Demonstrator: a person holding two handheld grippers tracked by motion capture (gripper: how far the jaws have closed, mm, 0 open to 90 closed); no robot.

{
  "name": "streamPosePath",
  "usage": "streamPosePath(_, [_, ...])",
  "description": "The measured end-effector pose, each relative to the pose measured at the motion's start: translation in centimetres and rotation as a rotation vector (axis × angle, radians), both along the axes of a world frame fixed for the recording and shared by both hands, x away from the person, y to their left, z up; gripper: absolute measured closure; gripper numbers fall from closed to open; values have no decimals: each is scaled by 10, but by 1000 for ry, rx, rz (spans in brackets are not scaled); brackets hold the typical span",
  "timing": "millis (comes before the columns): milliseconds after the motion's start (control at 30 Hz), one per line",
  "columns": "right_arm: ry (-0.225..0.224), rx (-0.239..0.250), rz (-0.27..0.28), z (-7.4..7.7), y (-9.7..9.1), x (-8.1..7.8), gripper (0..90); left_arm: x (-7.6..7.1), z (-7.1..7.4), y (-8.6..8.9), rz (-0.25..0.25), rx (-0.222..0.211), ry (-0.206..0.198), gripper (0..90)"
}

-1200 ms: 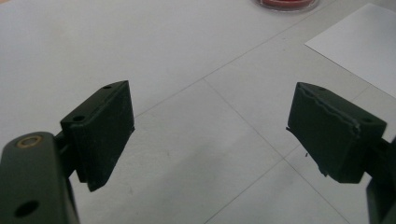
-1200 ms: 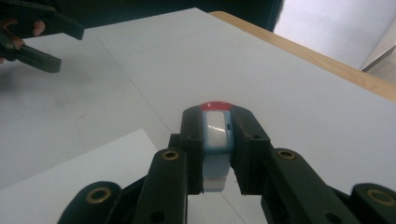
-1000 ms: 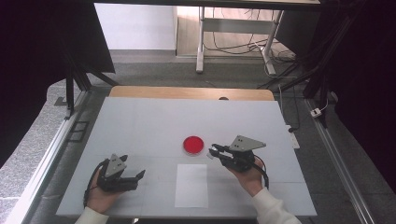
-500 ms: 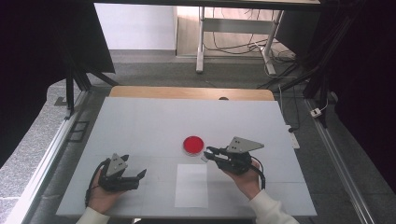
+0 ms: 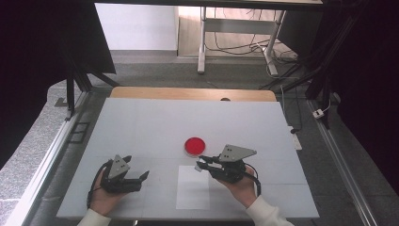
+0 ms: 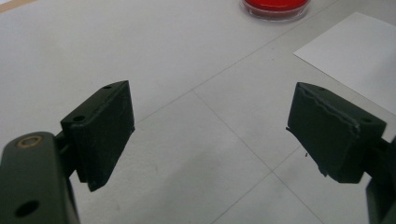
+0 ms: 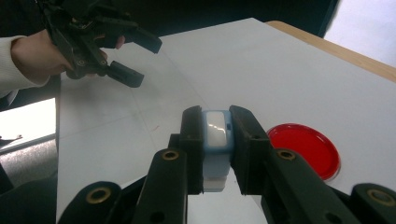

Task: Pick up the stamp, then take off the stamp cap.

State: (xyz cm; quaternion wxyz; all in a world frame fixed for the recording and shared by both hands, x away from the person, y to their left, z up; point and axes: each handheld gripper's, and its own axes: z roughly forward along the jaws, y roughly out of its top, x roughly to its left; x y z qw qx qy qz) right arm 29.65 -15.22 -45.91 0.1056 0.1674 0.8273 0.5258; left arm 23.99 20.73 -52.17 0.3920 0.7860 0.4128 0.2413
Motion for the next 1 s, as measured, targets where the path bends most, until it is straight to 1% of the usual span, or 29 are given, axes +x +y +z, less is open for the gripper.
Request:
streamPosePath(100, [2, -7, 2, -1, 1, -1, 756, 0, 0, -1, -3, 2, -2, 148])
streamPosePath(367, [-3, 3, -13, -1, -2, -2, 756, 4, 0, -5, -11, 8, -2, 148])
streamPosePath(700, [-3, 5, -28, -2, -2, -2, 756, 4, 0, -6, -11, 12, -7, 148])
streamPosePath(1000, [-4, 18, -43, -1, -2, 1, 756, 6, 3, -7, -14, -5, -16, 149])
